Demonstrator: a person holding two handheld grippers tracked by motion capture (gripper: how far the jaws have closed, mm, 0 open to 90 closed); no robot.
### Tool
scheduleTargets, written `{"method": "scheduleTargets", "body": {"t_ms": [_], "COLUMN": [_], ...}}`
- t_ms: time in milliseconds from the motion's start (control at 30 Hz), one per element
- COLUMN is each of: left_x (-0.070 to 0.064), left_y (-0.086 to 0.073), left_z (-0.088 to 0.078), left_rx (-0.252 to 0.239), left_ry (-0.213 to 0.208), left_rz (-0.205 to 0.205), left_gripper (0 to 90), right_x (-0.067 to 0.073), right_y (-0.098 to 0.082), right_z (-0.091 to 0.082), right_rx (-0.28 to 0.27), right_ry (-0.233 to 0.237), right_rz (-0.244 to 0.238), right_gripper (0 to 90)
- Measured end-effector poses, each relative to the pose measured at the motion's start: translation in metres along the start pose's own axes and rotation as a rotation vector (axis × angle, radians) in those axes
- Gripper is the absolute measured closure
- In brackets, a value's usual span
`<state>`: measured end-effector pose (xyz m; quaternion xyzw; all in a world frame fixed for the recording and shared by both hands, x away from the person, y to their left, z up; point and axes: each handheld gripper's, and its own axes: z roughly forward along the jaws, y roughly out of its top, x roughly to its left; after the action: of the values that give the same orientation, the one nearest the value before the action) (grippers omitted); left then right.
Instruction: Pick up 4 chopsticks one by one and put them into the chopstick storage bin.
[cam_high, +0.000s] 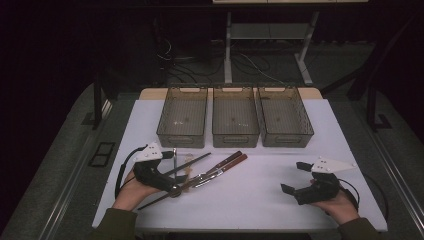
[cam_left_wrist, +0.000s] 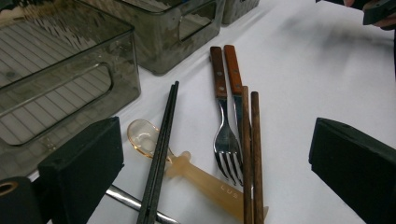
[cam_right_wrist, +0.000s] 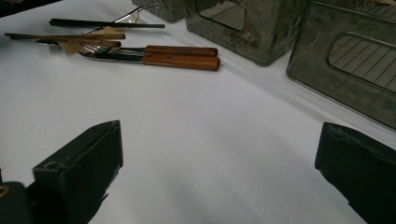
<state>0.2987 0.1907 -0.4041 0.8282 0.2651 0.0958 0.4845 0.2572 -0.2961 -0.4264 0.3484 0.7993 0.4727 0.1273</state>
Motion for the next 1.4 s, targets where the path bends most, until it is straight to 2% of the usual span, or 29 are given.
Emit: {"method": "scheduleTargets", "body": {"t_ms": [500, 1000, 1167, 1400], "left_x": [0.014, 0.032, 0.039, 0.047], "left_y": [-0.002, -0.013, -0.018, -0.024], "left_z": [-0.009, -0.021, -0.020, -0.016], "left_rx": [-0.011, -0.015, 0.000, 0.048], "left_ry": [0.010, 0.026, 0.017, 0.014], "left_rz": [0.001, -0.012, -0.014, -0.013], "left_gripper": [15.4, 38.3, 47.4, 60.9], "right_x": [0.000, 0.000, 0.001, 0.000], "right_y": [0.000, 0.000, 0.000, 0.000], "right_z": [0.000, 0.000, 0.001, 0.001], "right_rx": [-0.005, -0.009, -0.005, -0.003], "right_ry": [0.000, 0.001, 0.004, 0.002], "right_rz": [0.000, -0.002, -0.002, -0.005], "right_gripper": [1.1, 1.1, 1.1, 1.1]}}
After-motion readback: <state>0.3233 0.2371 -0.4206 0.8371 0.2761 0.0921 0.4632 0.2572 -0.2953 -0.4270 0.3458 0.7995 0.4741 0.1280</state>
